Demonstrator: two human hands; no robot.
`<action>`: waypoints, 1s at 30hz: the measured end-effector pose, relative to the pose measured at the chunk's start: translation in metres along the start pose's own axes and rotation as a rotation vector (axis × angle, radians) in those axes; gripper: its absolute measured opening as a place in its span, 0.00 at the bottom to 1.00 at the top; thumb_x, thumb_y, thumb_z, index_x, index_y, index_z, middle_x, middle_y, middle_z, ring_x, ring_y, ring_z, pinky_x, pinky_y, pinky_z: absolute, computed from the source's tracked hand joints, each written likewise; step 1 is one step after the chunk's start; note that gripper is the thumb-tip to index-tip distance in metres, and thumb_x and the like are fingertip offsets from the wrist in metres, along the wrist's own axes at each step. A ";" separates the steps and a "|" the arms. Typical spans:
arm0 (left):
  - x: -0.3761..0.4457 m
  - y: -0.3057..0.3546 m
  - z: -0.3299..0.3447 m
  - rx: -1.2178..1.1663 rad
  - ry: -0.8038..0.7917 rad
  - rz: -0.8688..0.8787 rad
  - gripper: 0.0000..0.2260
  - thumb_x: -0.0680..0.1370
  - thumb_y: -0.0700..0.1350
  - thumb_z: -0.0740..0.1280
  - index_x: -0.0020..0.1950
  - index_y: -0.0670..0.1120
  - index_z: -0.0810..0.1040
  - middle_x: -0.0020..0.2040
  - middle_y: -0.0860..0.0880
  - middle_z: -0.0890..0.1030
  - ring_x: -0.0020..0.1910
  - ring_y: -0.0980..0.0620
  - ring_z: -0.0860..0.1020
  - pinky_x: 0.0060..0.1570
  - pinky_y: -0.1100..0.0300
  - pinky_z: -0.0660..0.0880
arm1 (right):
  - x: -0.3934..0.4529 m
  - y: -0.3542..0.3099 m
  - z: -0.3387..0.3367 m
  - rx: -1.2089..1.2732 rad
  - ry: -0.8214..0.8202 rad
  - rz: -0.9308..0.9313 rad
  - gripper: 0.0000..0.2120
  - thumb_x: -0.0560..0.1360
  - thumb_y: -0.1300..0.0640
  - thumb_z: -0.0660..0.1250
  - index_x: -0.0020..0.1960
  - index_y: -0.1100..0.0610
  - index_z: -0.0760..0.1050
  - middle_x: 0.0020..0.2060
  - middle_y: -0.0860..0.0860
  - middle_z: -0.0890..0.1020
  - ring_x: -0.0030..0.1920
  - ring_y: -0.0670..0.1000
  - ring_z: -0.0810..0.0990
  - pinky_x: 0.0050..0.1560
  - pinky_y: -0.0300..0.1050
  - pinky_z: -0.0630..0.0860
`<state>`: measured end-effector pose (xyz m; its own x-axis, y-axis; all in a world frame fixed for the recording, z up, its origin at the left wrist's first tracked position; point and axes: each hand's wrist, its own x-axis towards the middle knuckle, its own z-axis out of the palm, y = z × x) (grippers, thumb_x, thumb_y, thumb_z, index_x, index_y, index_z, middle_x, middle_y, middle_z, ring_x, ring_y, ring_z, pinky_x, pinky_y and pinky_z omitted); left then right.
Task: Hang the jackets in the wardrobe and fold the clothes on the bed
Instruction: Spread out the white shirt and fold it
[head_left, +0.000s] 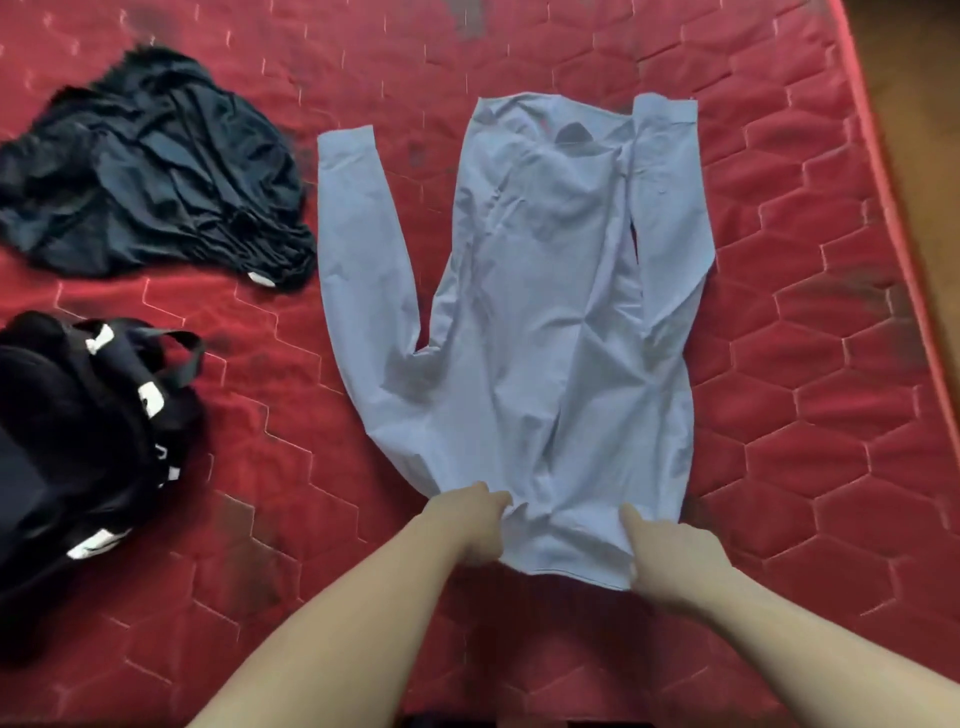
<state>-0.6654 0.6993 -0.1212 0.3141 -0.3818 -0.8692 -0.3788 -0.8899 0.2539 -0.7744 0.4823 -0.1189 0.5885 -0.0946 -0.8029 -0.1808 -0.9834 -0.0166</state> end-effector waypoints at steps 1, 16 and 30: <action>0.004 0.000 0.007 0.003 -0.035 0.000 0.23 0.75 0.47 0.61 0.70 0.52 0.66 0.64 0.45 0.71 0.62 0.42 0.74 0.58 0.50 0.71 | 0.003 -0.001 0.006 0.008 -0.047 0.003 0.27 0.72 0.51 0.57 0.70 0.50 0.58 0.60 0.52 0.77 0.56 0.57 0.79 0.44 0.48 0.67; 0.140 -0.034 -0.083 0.222 0.674 0.160 0.27 0.79 0.63 0.54 0.77 0.62 0.53 0.80 0.54 0.51 0.78 0.50 0.48 0.75 0.43 0.44 | 0.147 -0.015 -0.056 0.070 0.614 -0.109 0.30 0.78 0.49 0.59 0.78 0.51 0.55 0.78 0.56 0.53 0.77 0.58 0.52 0.73 0.55 0.57; 0.185 -0.101 -0.094 -0.158 0.895 -0.258 0.33 0.76 0.68 0.46 0.79 0.59 0.44 0.80 0.54 0.40 0.77 0.53 0.37 0.73 0.52 0.38 | 0.206 0.054 -0.070 0.253 0.764 0.146 0.34 0.75 0.39 0.50 0.73 0.58 0.65 0.73 0.61 0.64 0.72 0.62 0.61 0.72 0.60 0.56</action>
<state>-0.4877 0.6956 -0.2677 0.9482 -0.1597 -0.2746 -0.1026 -0.9721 0.2110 -0.6074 0.3991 -0.2432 0.9033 -0.3887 -0.1816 -0.4162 -0.8967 -0.1508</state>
